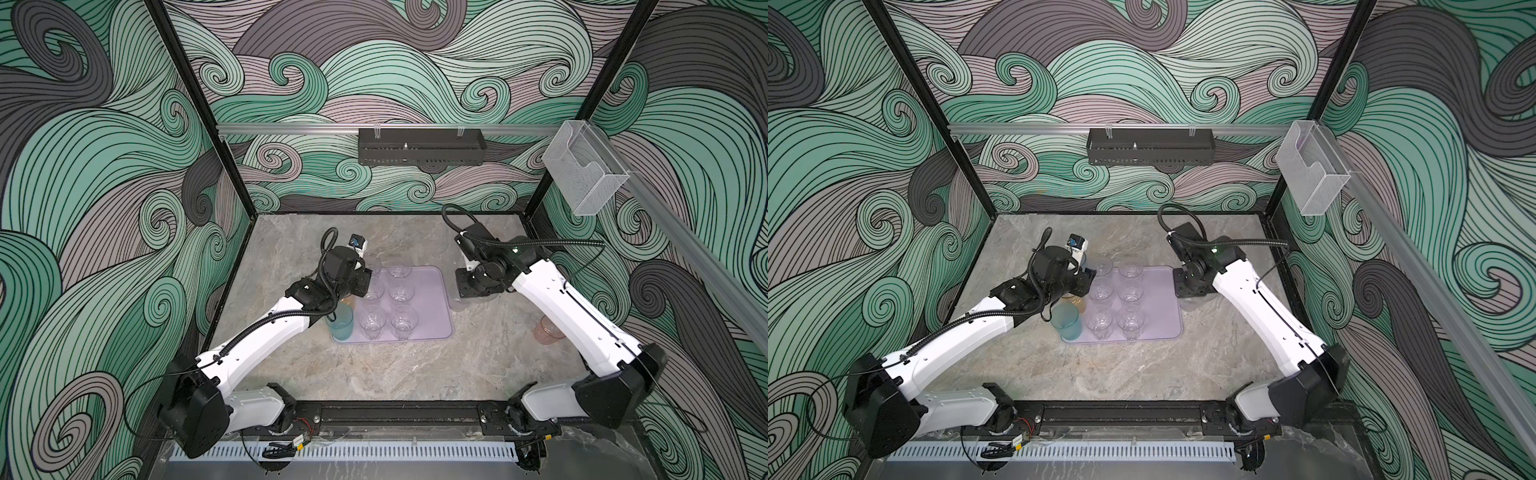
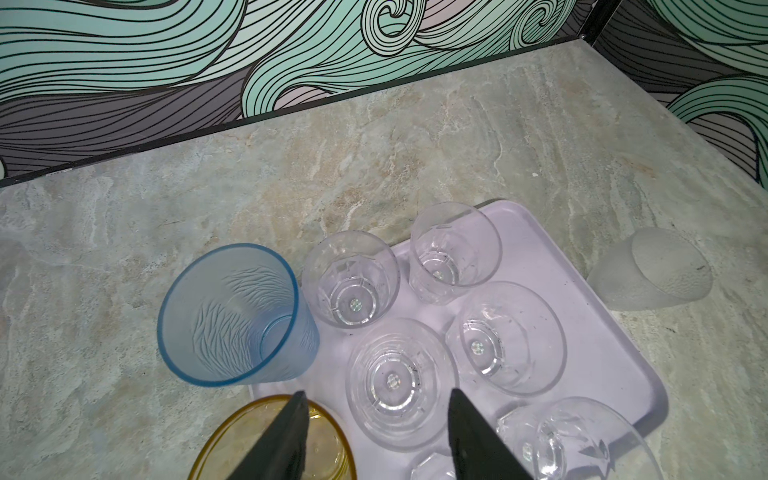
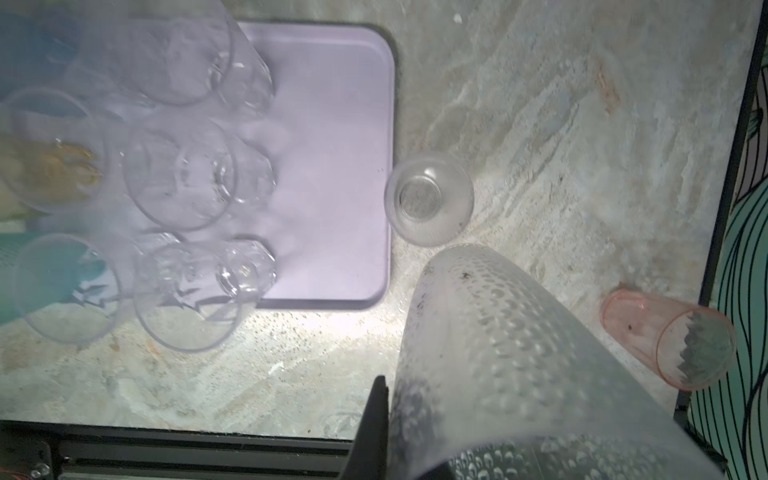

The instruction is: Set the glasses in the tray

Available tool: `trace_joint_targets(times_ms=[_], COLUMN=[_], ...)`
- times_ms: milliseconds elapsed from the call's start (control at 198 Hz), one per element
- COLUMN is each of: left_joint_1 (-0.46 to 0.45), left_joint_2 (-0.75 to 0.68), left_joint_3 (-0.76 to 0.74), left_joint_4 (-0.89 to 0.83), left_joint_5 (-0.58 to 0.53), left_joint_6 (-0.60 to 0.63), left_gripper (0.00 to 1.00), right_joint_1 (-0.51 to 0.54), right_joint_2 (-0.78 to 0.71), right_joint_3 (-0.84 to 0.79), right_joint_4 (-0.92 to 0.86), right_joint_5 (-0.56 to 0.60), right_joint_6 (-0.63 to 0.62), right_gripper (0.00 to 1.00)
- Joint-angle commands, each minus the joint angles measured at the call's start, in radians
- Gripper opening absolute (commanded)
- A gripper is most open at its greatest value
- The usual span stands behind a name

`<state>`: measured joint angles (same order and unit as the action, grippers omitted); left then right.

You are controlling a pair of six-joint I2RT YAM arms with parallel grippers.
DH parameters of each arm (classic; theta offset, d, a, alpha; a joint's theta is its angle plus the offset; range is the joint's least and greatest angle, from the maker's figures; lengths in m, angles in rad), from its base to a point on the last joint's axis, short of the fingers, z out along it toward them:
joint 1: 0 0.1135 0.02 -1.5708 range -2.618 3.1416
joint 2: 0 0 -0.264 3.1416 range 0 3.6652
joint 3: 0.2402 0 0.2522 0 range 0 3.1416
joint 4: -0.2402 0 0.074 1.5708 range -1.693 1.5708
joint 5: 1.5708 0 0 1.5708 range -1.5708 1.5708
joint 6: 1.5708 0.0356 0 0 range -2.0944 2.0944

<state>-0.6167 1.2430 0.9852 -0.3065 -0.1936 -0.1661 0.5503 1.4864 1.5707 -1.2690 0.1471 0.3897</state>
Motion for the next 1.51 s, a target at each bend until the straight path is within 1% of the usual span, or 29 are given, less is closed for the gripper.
trace_joint_targets(times_ms=[0, 212, 293, 429, 616, 833, 974, 1166, 1368, 1424, 1509], left_joint_1=[0.006, 0.016, 0.024, 0.029, 0.031, 0.032, 0.034, 0.035, 0.037, 0.036, 0.037], left_joint_2=[-0.036, -0.071, -0.077, -0.072, -0.070, -0.065, -0.065, -0.064, -0.059, -0.061, -0.063], left_joint_3=[0.015, -0.017, -0.040, -0.054, -0.057, -0.059, -0.061, -0.061, -0.059, -0.061, -0.065], left_joint_4=[-0.040, -0.051, -0.035, -0.022, -0.024, -0.023, -0.021, -0.021, -0.017, -0.019, -0.019], left_joint_5=[-0.036, -0.058, -0.067, -0.070, -0.075, -0.077, -0.080, -0.083, -0.069, -0.070, -0.076], left_joint_6=[0.013, 0.030, 0.036, 0.040, 0.044, 0.045, 0.048, 0.048, 0.041, 0.041, 0.044], left_gripper=[0.56, 0.57, 0.57, 0.57, 0.58, 0.58, 0.58, 0.58, 0.58, 0.58, 0.58], right_joint_1=[0.002, 0.003, 0.003, 0.003, -0.004, -0.023, -0.029, -0.046, -0.051, -0.051, -0.051], right_joint_2=[0.111, 0.339, 0.422, 0.557, 0.698, 0.816, 0.854, 0.844, 0.857, 0.871, 0.878], right_joint_3=[0.101, 0.281, 0.328, 0.408, 0.493, 0.590, 0.617, 0.606, 0.606, 0.608, 0.612], right_joint_4=[0.023, 0.097, 0.113, 0.112, 0.114, 0.096, 0.075, 0.051, 0.053, 0.053, 0.053], right_joint_5=[-0.037, -0.064, -0.061, -0.087, -0.083, -0.140, -0.121, -0.100, -0.133, -0.136, -0.139], right_joint_6=[-0.033, -0.035, -0.041, -0.051, -0.075, -0.095, -0.107, -0.123, -0.126, -0.127, -0.127], right_gripper=[0.02, 0.03, 0.04, 0.05, 0.05, 0.05, 0.05, 0.05, 0.06, 0.08, 0.14])
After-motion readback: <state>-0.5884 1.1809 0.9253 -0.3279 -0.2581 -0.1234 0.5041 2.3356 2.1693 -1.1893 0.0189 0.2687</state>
